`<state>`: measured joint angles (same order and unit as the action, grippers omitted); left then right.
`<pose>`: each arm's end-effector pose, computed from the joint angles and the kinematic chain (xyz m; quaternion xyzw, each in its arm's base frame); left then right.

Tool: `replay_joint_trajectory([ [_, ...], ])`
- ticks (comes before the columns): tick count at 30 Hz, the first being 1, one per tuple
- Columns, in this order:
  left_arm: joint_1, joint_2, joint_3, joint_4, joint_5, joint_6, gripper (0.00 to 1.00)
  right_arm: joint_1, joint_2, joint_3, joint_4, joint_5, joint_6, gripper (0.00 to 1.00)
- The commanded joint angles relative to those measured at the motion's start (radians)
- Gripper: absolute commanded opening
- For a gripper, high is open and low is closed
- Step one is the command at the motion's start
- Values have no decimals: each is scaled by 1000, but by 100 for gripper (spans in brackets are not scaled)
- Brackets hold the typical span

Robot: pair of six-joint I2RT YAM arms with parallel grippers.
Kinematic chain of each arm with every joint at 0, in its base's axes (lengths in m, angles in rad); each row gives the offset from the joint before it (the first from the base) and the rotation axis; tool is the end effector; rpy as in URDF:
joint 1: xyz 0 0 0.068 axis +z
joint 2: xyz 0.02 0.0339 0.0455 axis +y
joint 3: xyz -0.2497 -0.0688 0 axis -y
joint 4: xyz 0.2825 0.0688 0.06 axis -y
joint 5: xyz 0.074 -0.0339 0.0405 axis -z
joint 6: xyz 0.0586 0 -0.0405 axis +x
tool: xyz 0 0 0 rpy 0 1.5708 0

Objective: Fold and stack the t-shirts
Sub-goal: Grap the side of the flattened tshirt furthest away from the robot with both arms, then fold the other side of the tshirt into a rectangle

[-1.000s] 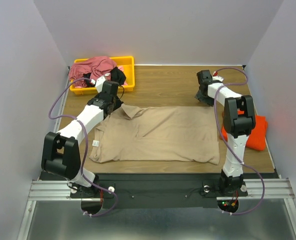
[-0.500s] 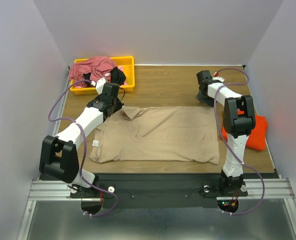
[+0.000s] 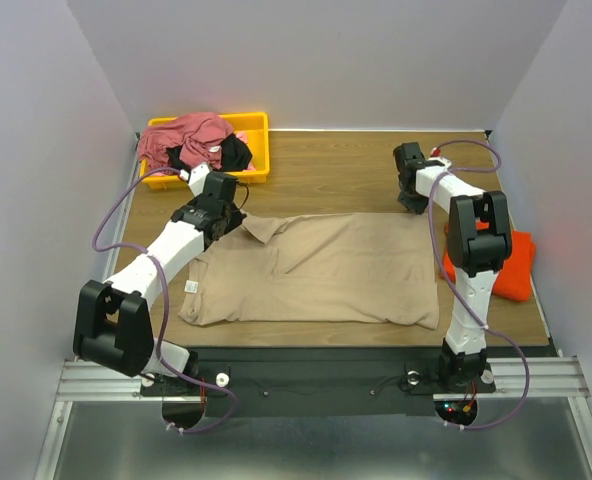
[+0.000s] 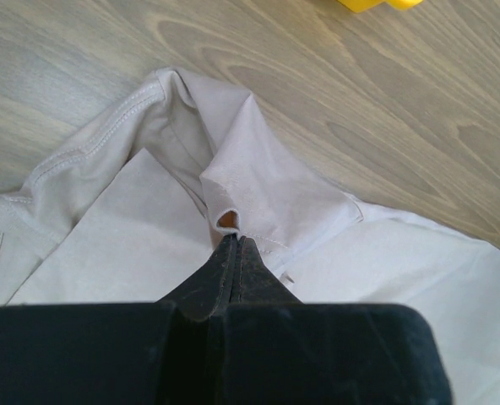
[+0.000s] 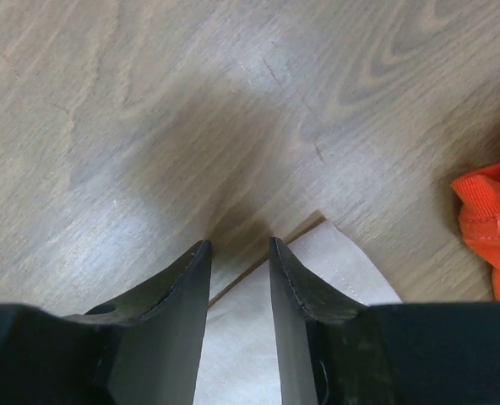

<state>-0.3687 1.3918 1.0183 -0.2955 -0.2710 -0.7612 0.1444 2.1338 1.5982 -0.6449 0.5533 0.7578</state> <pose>0.3441 -0.1161 0.2311 -0.2316 0.8632 -0.1285 0.4298 0.4735 0.0377 0.1175 0.3354 0.8837 -0.1598 0.2847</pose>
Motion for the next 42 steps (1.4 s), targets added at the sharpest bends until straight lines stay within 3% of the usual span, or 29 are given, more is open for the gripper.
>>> replay_joint_trajectory([
  [1, -10, -46, -20, -10, -22, -16, 0, -6, -29, -52, -107, 16, 25, 39],
  [8, -18, -56, -35, -10, -20, -23, 0, -6, -49, -99, -118, 17, 61, 45],
  [13, -26, -51, -37, -8, -20, -27, 0, -6, -25, -99, -119, 10, 77, 44],
  [19, -27, -56, -35, -10, -23, -26, 0, -5, -14, -107, -118, 13, 124, 15],
  [20, -27, -57, -34, -10, -25, -26, 0, -6, -17, -106, -118, 17, 132, 0],
  [30, -27, -102, -32, -25, -25, -39, 0, 11, -178, -104, -78, 25, 35, 1],
  [42, -27, -250, -147, -123, -14, -96, 0, 30, -419, -354, 17, -30, -57, 1],
])
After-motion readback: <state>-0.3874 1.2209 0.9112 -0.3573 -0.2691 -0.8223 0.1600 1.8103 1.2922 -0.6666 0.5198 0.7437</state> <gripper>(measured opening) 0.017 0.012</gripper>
